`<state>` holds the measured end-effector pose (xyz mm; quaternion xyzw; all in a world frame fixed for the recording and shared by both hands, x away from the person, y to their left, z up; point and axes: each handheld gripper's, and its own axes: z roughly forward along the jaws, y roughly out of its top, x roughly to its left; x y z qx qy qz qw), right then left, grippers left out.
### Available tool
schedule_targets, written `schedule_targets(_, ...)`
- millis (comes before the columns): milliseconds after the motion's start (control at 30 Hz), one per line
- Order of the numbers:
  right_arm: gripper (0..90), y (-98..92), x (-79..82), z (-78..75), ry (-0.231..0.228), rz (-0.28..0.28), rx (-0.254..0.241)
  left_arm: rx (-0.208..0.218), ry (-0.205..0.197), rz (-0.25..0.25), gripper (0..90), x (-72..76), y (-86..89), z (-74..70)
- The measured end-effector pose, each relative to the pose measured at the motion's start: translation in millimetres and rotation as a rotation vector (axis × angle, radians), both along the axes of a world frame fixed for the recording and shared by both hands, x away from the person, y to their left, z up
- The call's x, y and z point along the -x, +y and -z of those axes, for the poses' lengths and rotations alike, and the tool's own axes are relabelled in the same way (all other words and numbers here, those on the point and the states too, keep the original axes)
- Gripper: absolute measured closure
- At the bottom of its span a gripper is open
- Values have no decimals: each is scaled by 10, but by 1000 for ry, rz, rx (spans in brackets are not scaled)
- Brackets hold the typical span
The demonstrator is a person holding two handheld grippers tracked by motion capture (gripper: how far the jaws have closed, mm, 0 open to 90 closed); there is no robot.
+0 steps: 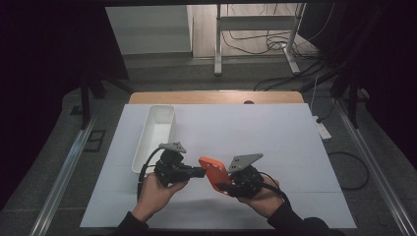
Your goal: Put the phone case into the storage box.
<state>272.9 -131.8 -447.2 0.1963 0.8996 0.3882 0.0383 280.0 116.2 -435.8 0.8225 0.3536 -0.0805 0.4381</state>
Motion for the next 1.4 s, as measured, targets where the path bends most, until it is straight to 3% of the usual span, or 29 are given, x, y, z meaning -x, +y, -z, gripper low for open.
schedule_targets(67,694,-1,-1,1,1,4,-4,-2,1,-5,891,1,-4,2)
schedule_targets(167,565,14,-13,25,11,19,3,0,11,-23,891,-4,-12,18)
schedule_targets(233,540,21,-15,31,15,20,5,1,14,-27,891,-5,-10,21)
schedule_targets(367,391,57,-9,39,9,29,-1,-7,18,-41,890,-9,-8,30)
schedule_targets(533,282,51,-3,33,-6,50,-8,-11,22,-47,890,-17,2,42)
schedule_targets(700,195,18,-17,30,10,51,-18,-22,36,-52,889,-39,30,53)
schedule_targets(733,139,0,-20,40,10,50,-25,-28,33,-59,890,-43,43,59)
schedule_targets(1167,13,-164,-55,34,33,83,-25,-63,14,-84,889,-71,100,40)
schedule_targets(1400,0,-234,-29,35,25,91,2,-71,-2,-99,889,-93,162,-8)
